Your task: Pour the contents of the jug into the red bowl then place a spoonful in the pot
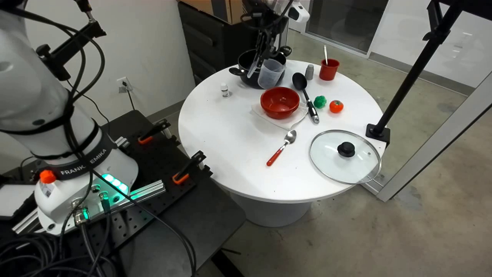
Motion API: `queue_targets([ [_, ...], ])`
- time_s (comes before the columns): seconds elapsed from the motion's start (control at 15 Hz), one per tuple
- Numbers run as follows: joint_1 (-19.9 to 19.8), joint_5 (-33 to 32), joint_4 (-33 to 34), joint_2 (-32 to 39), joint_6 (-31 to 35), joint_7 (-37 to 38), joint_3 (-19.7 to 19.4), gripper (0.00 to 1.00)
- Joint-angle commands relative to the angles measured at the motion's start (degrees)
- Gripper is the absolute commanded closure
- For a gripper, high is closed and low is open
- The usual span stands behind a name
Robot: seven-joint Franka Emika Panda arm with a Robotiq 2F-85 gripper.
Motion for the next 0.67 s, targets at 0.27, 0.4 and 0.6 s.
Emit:
queue_targets([
  [0.27, -7.74, 12.96, 20.55, 16.6, -16.22, -0.62, 1.5, 0.93],
  [0.4, -10.72, 17.24, 23.8, 19.48, -18.93, -1.74, 2.12, 0.93],
  [0.6, -10.28, 17.51, 21.11, 18.37, -17.06, -1.47, 1.01, 0.74],
])
